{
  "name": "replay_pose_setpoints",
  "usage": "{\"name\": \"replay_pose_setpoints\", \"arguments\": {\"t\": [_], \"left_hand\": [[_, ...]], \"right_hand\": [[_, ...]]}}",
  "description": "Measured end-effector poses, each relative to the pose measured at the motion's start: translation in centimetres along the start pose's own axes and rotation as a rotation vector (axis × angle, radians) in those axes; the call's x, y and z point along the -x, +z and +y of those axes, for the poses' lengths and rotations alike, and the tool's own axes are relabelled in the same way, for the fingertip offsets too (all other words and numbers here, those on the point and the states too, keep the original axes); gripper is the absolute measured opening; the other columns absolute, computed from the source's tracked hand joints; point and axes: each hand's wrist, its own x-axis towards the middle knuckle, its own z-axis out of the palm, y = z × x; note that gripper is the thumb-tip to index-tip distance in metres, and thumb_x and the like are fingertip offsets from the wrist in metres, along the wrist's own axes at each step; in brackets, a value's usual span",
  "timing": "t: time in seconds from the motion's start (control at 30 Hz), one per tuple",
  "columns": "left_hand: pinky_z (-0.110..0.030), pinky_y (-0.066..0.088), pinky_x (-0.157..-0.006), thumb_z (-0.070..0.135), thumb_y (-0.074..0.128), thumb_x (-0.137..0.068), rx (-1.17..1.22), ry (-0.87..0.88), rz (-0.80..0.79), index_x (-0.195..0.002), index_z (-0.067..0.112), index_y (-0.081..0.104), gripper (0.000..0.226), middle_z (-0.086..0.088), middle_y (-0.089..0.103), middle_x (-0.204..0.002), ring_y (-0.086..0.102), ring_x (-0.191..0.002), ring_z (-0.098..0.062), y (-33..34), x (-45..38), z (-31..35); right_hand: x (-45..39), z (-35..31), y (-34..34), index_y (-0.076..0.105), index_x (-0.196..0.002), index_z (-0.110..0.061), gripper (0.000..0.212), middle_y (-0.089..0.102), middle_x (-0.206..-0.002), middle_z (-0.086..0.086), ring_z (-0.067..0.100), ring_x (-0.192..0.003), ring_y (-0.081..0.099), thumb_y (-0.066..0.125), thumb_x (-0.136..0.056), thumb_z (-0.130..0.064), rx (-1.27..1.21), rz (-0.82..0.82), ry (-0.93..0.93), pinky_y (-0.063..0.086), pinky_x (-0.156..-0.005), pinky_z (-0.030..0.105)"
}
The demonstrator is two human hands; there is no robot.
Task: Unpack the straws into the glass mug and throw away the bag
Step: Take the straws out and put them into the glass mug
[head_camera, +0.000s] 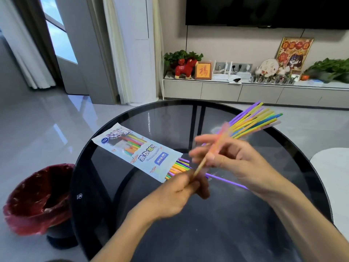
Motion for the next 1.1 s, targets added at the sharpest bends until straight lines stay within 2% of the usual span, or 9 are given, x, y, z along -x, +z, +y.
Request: {"name": "replay_pose_setpoints", "arguments": {"t": [0.1,0.23,0.37,0.47,0.6,0.67,0.77,1.0,1.1], "left_hand": [[-0.037,0.048,-0.101,0.011,0.038,-0.098,0.049,-0.050,-0.047,-0.098,0.006,0.061,0.024,0.003,0.069,-0.095,0.065,-0.098,-0.015,0.2,-0.5,-1.3],[-0.029,0.053,-0.087,0.013,0.038,-0.096,0.320,-0.096,-0.113,-0.099,0.004,0.054,0.018,-0.009,0.067,-0.090,0.066,-0.086,-0.020,0.4,-0.5,-0.8],[-0.032,0.054,-0.083,0.016,0.038,-0.101,0.331,-0.134,-0.168,-0.100,0.005,0.055,0.020,-0.011,0.067,-0.090,0.067,-0.083,-0.021,0.3,-0.4,-0.5],[-0.043,0.052,-0.090,0.020,0.044,-0.102,0.261,-0.188,0.014,-0.103,0.006,0.061,0.022,-0.008,0.072,-0.094,0.069,-0.089,-0.022,0.3,-0.6,-0.8],[-0.023,0.053,-0.082,0.017,0.049,-0.100,0.149,-0.229,0.388,-0.101,0.018,0.068,0.019,0.003,0.076,-0.094,0.071,-0.094,-0.013,-0.8,-0.7,-0.6],[-0.023,0.052,-0.082,0.013,0.051,-0.097,0.123,-0.261,0.565,-0.091,0.022,0.069,0.021,0.006,0.075,-0.089,0.070,-0.092,-0.012,-1.6,-0.7,-0.8],[-0.025,0.051,-0.082,0.012,0.053,-0.095,0.072,-0.296,0.643,-0.089,0.024,0.068,0.021,0.008,0.072,-0.090,0.067,-0.089,-0.009,-1.9,-0.8,-0.9],[-0.029,0.050,-0.083,0.006,0.053,-0.088,-0.062,-0.380,0.589,-0.086,0.027,0.066,0.025,0.007,0.068,-0.098,0.062,-0.095,-0.011,-1.6,-1.2,-0.9],[-0.034,0.051,-0.087,0.010,0.054,-0.087,-0.096,-0.388,0.585,-0.085,0.028,0.066,0.022,0.011,0.068,-0.097,0.062,-0.095,-0.011,-1.5,-1.1,-1.0]], "right_hand": [[0.1,0.9,0.1,0.059,-0.121,-0.002,0.037,0.075,-0.103,0.017,0.027,-0.092,0.074,0.059,-0.086,-0.012,0.020,0.046,0.034,0.059,-0.083,0.041],[0.2,1.6,0.1,0.064,-0.114,-0.004,0.031,0.076,-0.102,0.017,0.025,-0.093,0.073,0.061,-0.083,-0.009,-0.091,0.042,0.108,0.059,-0.083,0.035],[0.2,2.2,0.9,0.070,-0.098,-0.007,0.016,0.078,-0.090,0.012,0.020,-0.083,0.074,0.058,-0.090,0.001,-0.043,0.116,0.146,0.060,-0.076,0.030],[-0.2,1.9,0.9,0.069,-0.099,-0.004,0.016,0.077,-0.089,0.015,0.025,-0.083,0.074,0.056,-0.092,0.002,-0.045,0.256,0.114,0.061,-0.075,0.035],[-1.4,-0.5,-1.5,0.066,-0.097,-0.006,0.013,0.078,-0.081,0.005,0.019,-0.078,0.075,0.054,-0.095,-0.001,-0.242,0.636,-0.118,0.060,-0.067,0.028],[-2.0,-1.5,-3.3,0.066,-0.097,-0.009,0.011,0.077,-0.081,0.003,0.017,-0.078,0.073,0.056,-0.096,-0.005,-0.277,0.844,-0.238,0.060,-0.072,0.031],[-2.7,-0.5,-4.4,0.072,-0.081,-0.022,0.021,0.074,-0.082,0.005,0.018,-0.078,0.068,0.061,-0.093,-0.009,-0.074,1.056,-0.265,0.058,-0.078,0.039],[-5.2,3.5,-2.5,0.073,-0.089,-0.012,0.010,0.069,-0.075,-0.005,0.008,-0.068,0.062,0.064,-0.090,-0.014,0.234,1.044,-0.079,0.054,-0.072,0.029],[-5.7,5.3,-2.7,0.070,-0.079,-0.011,0.012,0.069,-0.073,0.003,0.019,-0.069,0.064,0.065,-0.089,-0.017,0.285,0.995,0.061,0.055,-0.072,0.035]]}}
